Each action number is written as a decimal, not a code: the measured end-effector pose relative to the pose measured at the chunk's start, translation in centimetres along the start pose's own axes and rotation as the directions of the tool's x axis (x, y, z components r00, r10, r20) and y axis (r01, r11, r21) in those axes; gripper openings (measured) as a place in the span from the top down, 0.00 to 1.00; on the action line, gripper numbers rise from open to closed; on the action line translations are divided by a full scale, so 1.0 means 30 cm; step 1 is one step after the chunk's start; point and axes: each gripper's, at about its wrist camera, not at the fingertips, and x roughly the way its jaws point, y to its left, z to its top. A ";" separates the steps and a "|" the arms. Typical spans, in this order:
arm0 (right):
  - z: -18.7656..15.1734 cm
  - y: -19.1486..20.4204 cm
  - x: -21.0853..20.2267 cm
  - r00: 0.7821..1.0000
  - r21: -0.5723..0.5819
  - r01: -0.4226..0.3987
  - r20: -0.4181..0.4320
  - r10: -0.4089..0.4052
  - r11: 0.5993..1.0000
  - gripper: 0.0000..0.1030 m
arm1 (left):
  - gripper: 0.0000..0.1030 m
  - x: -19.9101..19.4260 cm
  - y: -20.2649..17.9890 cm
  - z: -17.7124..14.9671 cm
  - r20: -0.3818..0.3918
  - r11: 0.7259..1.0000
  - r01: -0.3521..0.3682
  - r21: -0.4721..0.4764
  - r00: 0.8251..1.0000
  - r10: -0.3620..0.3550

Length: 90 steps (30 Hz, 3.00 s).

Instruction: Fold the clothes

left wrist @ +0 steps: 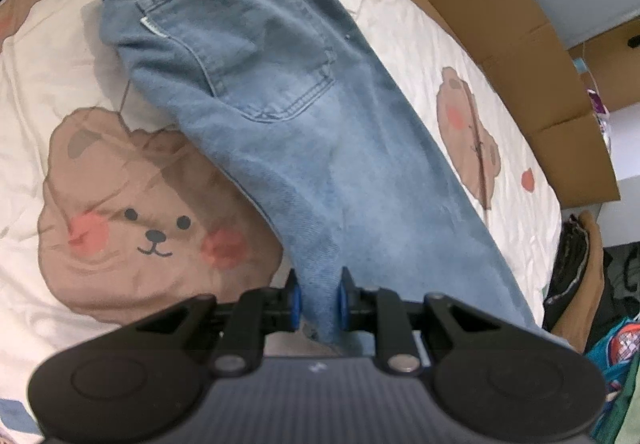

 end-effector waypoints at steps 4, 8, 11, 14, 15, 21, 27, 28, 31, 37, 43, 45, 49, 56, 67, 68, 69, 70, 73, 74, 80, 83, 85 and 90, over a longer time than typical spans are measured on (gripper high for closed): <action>-0.005 -0.022 0.004 1.000 0.003 0.023 -0.004 -0.023 1.000 0.95 | 0.82 -0.005 0.003 0.003 -0.006 1.000 0.002 0.011 1.000 -0.002; -0.002 -0.042 0.009 0.999 0.007 0.042 -0.009 -0.042 0.999 0.95 | 0.82 -0.008 0.004 0.007 -0.010 1.000 0.005 0.021 1.000 -0.004; 0.001 -0.056 0.008 0.999 0.010 0.048 -0.009 -0.048 0.999 0.95 | 0.82 -0.007 0.006 0.005 -0.017 1.000 0.000 0.026 1.000 0.000; 0.002 -0.067 0.007 0.999 0.014 0.052 -0.009 -0.052 0.999 0.95 | 0.82 -0.006 0.007 0.007 -0.020 1.000 0.000 0.028 1.000 0.001; 0.003 -0.070 0.004 0.999 0.017 0.053 -0.009 -0.053 0.998 0.95 | 0.83 -0.010 0.006 0.007 -0.019 1.000 0.001 0.030 1.000 0.000; 0.005 -0.084 -0.013 0.998 0.038 0.063 -0.009 -0.063 0.997 0.95 | 0.82 -0.024 0.012 0.017 -0.028 0.999 0.000 0.040 1.000 0.002; -0.016 -0.137 0.045 0.994 0.049 0.105 -0.033 -0.103 0.993 0.94 | 0.82 0.047 0.042 0.022 -0.056 0.998 -0.045 0.037 0.997 0.047; -0.020 -0.149 0.058 0.994 0.058 0.104 -0.042 -0.101 0.993 0.94 | 0.81 0.059 0.048 0.021 -0.063 0.998 -0.055 0.026 0.996 0.057; -0.018 -0.155 0.080 0.989 0.032 0.131 -0.067 -0.129 0.991 0.83 | 0.77 0.076 0.050 0.025 -0.077 0.997 -0.072 -0.002 0.994 0.072; 0.011 -0.134 0.041 0.977 -0.017 0.211 -0.022 -0.211 0.977 0.50 | 0.74 0.015 0.009 0.077 -0.003 0.992 -0.111 0.053 0.994 0.111; 0.039 -0.100 0.018 0.977 -0.122 0.214 0.005 -0.214 0.969 0.50 | 0.58 -0.052 -0.039 0.191 0.138 0.975 -0.146 0.168 0.983 0.123; 0.042 -0.071 0.029 0.981 -0.171 0.191 -0.005 -0.194 0.967 0.50 | 0.58 -0.052 -0.049 0.236 0.164 0.968 -0.168 0.186 0.977 0.138; 0.033 -0.002 0.064 0.981 -0.282 0.184 -0.009 -0.194 0.942 0.50 | 0.58 -0.049 -0.043 0.311 0.211 0.963 -0.193 0.189 0.966 0.152; -0.004 0.107 0.143 0.980 -0.430 0.163 -0.035 -0.197 0.888 0.50 | 0.58 0.000 -0.039 0.423 0.270 0.947 -0.244 0.207 0.945 0.184; -0.119 0.252 0.321 0.964 -0.591 0.128 -0.114 -0.239 0.796 0.49 | 0.60 0.130 -0.011 0.605 0.303 0.940 -0.288 0.184 0.926 0.225; -0.127 0.260 0.332 0.963 -0.602 0.128 -0.116 -0.245 0.788 0.50 | 0.60 0.140 -0.010 0.620 0.305 0.937 -0.294 0.187 0.924 0.230; -0.134 0.269 0.343 0.961 -0.613 0.128 -0.117 -0.250 0.780 0.50 | 0.60 0.149 -0.007 0.636 0.308 0.935 -0.299 0.191 0.923 0.232; -0.141 0.275 0.355 0.959 -0.621 0.129 -0.120 -0.256 0.773 0.50 | 0.60 0.159 -0.002 0.652 0.310 0.935 -0.301 0.189 0.922 0.234; -0.158 0.294 0.390 0.954 -0.640 0.127 -0.130 -0.270 0.758 0.50 | 0.62 0.186 0.009 0.697 0.319 0.934 -0.310 0.179 0.916 0.243; -0.164 0.302 0.400 0.953 -0.645 0.125 -0.134 -0.272 0.754 0.50 | 0.62 0.195 0.008 0.710 0.326 0.932 -0.316 0.178 0.912 0.247; -0.181 0.360 0.453 0.954 -0.682 0.111 -0.130 -0.269 0.722 0.50 | 0.62 0.233 -0.015 0.790 0.356 0.916 -0.348 0.200 0.897 0.263; -0.171 0.381 0.480 0.955 -0.685 0.122 -0.116 -0.273 0.719 0.50 | 0.63 0.257 -0.022 0.827 0.352 0.910 -0.354 0.215 0.897 0.266; -0.166 0.390 0.496 0.955 -0.691 0.123 -0.113 -0.275 0.712 0.50 | 0.63 0.277 -0.020 0.849 0.337 0.909 -0.352 0.221 0.903 0.268; -0.162 0.414 0.541 0.953 -0.715 0.118 -0.113 -0.281 0.689 0.50 | 0.65 0.329 -0.015 0.883 0.301 0.902 -0.351 0.254 0.914 0.271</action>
